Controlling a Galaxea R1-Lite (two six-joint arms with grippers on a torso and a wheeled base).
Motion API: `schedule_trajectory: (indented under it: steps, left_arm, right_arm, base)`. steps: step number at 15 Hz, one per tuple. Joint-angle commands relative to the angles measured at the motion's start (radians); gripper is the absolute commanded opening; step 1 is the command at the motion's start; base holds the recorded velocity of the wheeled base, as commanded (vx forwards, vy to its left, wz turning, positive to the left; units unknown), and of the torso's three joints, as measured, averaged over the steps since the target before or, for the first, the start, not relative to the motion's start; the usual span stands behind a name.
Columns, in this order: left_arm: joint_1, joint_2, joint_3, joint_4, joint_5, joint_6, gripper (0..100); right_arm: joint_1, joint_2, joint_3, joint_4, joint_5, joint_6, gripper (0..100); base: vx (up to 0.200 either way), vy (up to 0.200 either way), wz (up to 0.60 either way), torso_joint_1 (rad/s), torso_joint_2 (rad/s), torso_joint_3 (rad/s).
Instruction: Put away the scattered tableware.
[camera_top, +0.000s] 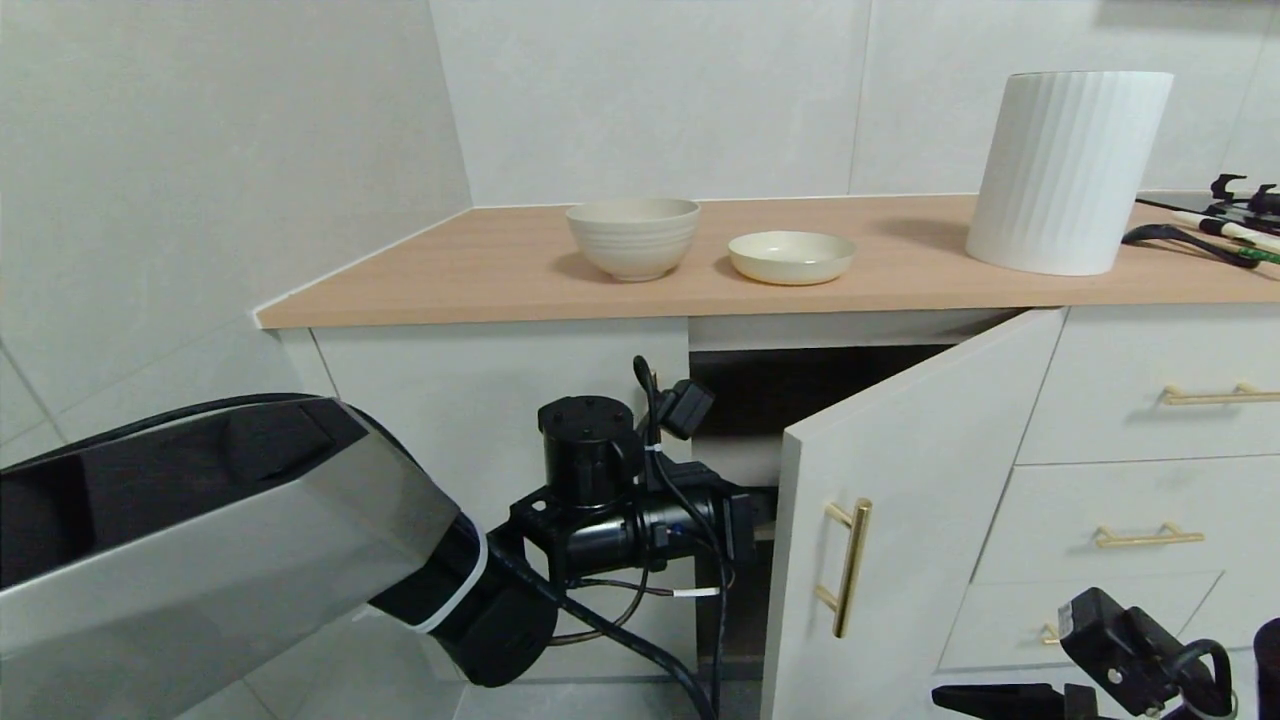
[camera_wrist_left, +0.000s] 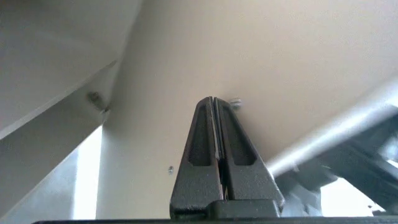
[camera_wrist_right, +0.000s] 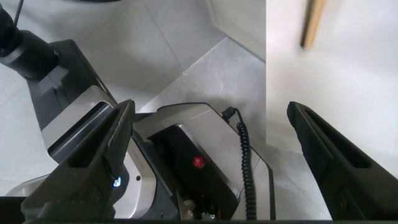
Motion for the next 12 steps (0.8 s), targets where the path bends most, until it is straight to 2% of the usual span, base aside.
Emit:
schedule_trajectory:
  steps: [1,4,5,6,7,9,10,12]
  left_arm:
    - [-0.002,0.029,-0.030,0.009,0.000,0.000,0]
    - [-0.003,0.000,-0.047,0.093,0.000,-0.007,0]
    - [-0.005,-0.025,-0.048,0.127,-0.001,-0.023,0]
    - [-0.006,-0.043,-0.067,0.159,-0.003,-0.057,0]
    - [-0.006,-0.045,-0.085,0.168,-0.003,-0.077,0]
    - [-0.005,-0.048,-0.097,0.188,-0.003,-0.110,0]
    - [-0.006,-0.046,-0.099,0.188,-0.004,-0.112,0]
    - [-0.006,-0.023,-0.128,0.193,-0.004,-0.112,0]
  right_arm:
    - [0.001,0.003,0.002,-0.001,0.001,0.000,100]
    - [0.001,0.002,0.005,-0.001,0.001,-0.001,100]
    - [0.002,0.000,0.005,-0.001,0.001,-0.001,100]
    - [0.008,-0.001,0.005,0.001,-0.001,-0.001,100]
    - [0.010,-0.003,0.005,0.001,-0.003,-0.001,100]
    - [0.016,-0.018,0.005,0.001,-0.004,-0.001,100]
    - [0.019,-0.024,0.005,0.002,-0.004,-0.001,100]
    - [0.028,-0.026,0.005,0.005,-0.006,-0.001,100]
  base:
    - [0.000,0.000,0.00,0.000,0.00,0.000]
    - [0.000,0.000,0.00,0.000,0.00,0.000]
    - [0.000,0.000,0.00,0.000,0.00,0.000]
    - [0.000,0.000,0.00,0.000,0.00,0.000]
    - [0.000,0.000,0.00,0.000,0.00,0.000]
    - [-0.200,0.000,0.00,0.000,0.00,0.012]
    - [-0.200,0.000,0.00,0.017,0.00,-0.002]
    - [0.000,0.000,0.00,0.000,0.00,0.000]
